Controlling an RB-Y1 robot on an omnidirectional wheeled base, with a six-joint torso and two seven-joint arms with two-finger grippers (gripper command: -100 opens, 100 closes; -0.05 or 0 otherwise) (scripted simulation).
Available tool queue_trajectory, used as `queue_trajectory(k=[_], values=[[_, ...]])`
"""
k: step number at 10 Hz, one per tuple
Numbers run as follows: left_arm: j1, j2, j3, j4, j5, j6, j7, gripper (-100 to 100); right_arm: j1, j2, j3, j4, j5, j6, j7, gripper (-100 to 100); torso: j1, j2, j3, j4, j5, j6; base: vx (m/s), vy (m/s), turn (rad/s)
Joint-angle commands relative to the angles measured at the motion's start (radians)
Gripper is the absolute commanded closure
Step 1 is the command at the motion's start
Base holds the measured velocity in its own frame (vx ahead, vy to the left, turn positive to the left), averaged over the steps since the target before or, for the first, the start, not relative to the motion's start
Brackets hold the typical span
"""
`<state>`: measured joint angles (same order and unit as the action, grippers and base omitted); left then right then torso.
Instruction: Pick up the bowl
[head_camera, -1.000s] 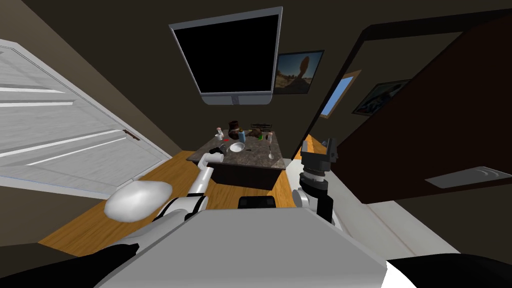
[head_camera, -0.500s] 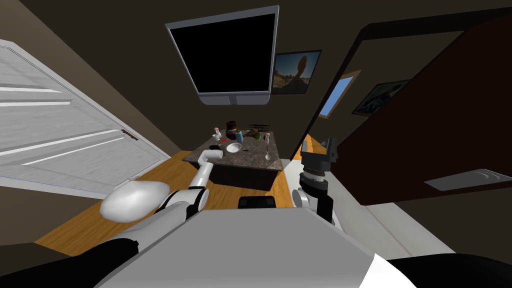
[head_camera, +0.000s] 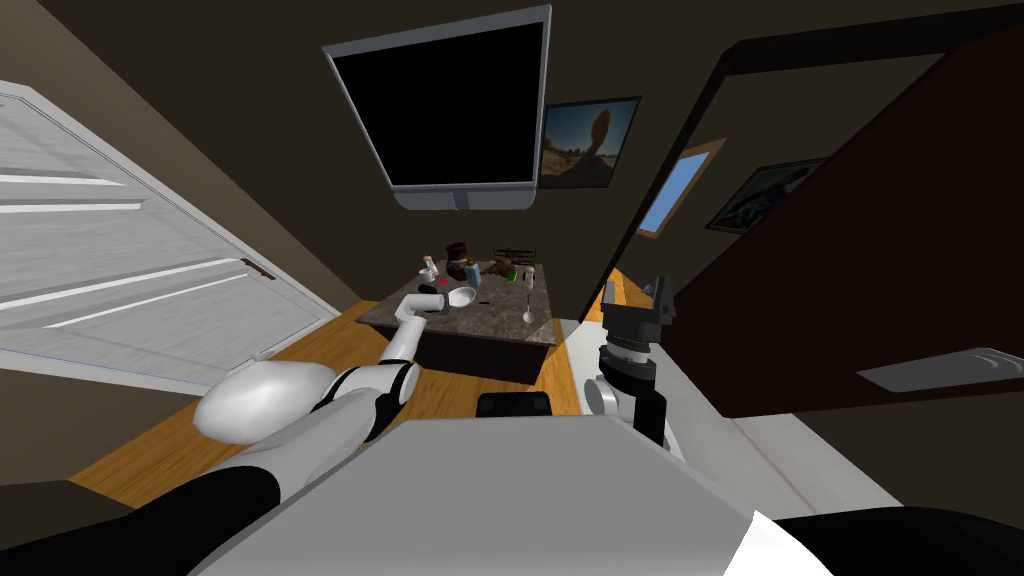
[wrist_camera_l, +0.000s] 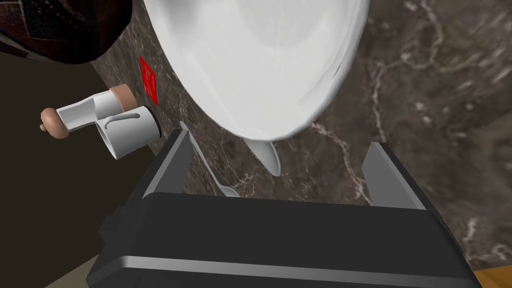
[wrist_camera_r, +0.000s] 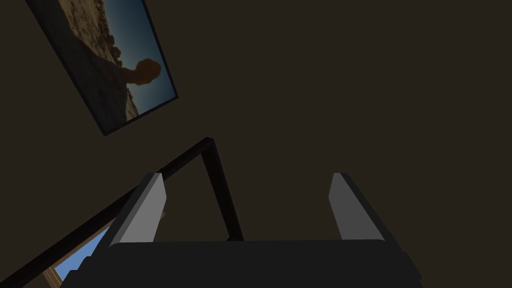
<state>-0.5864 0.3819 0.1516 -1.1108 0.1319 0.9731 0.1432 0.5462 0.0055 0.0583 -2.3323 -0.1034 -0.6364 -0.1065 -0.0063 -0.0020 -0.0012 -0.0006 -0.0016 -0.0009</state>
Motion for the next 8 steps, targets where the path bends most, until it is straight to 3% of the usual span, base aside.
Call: queue_trajectory(k=[1,3,4,8], values=[[-0.008,0.003,0.004,0.009,0.002,0.029,0.001,-100,0.000,0.000,0.000,0.000,0.000,0.000,0.000,0,0.000,0.000,0.000,0.000,0.000,0.000,0.020,-0.075,0.014],[-0.059,0.019,0.019,0.070,0.013,0.091,-0.002,-100,0.000,0.000,0.000,0.000,0.000,0.000,0.000,0,0.001,0.000,0.000,0.000,0.000,0.000,0.041,-0.101,0.042],[-0.059,0.019,0.019,0.078,0.013,0.091,-0.002,-100,0.000,0.000,0.000,0.000,0.000,0.000,0.000,0,-0.001,-0.001,-0.001,0.000,0.000,0.000,0.051,-0.101,0.020],[-0.132,0.042,0.041,0.176,0.028,0.179,-0.006,-100,0.000,0.000,0.000,0.000,0.000,0.000,0.000,0,-0.002,0.000,0.000,0.000,0.000,0.000,0.029,-0.117,0.037]])
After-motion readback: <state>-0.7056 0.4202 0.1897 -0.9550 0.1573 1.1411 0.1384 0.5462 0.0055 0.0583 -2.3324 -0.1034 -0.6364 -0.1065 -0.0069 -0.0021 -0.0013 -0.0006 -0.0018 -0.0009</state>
